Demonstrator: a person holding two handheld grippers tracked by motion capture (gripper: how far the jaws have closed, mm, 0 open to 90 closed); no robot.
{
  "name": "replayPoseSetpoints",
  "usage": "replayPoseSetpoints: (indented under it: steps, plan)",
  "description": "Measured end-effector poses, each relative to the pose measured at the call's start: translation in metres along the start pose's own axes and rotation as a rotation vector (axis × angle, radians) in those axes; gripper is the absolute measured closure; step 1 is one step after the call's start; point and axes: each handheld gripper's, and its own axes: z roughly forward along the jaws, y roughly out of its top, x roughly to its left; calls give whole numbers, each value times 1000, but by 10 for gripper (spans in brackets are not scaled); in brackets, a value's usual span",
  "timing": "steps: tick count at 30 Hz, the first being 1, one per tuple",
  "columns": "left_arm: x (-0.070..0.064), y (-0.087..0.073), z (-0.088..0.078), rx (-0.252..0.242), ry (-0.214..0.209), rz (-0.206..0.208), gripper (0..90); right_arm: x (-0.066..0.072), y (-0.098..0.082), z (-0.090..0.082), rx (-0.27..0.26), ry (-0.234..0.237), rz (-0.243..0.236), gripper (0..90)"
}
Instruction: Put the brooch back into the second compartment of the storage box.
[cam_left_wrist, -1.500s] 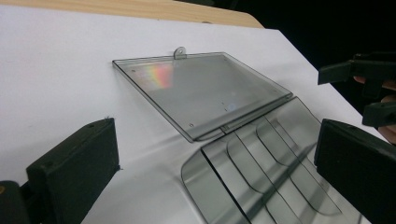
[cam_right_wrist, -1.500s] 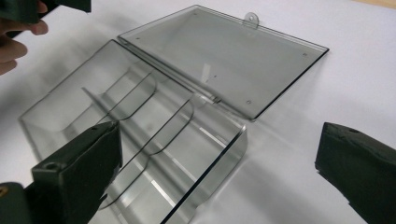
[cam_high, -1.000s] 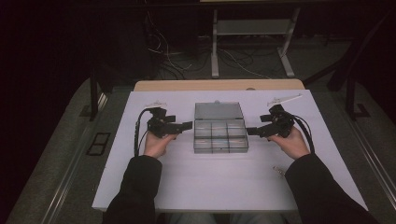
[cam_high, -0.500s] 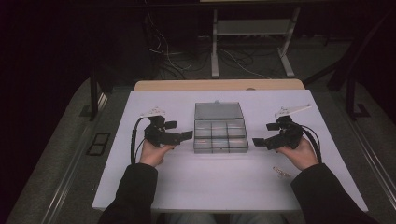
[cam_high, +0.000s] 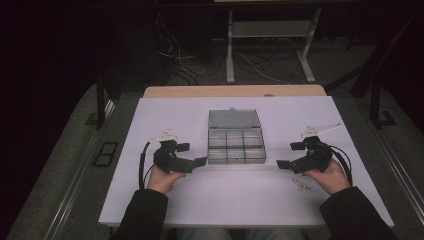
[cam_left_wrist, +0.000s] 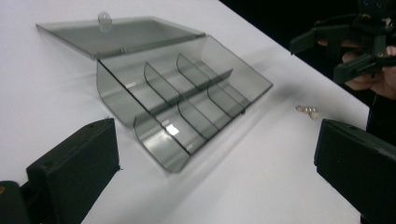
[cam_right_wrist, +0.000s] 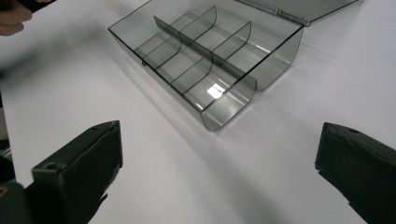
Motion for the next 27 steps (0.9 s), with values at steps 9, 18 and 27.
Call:
replayPoseSetpoints:
  steps: [9,18,27]
  plan:
    - [-3,-19,0,19,-12,-15,0,5,-15,-7,22,5,-10,5]
    - [-7,-36,-3,40,-25,-14,0,7,-28,-10,56,13,-15,4]
    - [-12,-45,-3,70,-43,-5,0,7,-44,-14,101,9,-18,5]
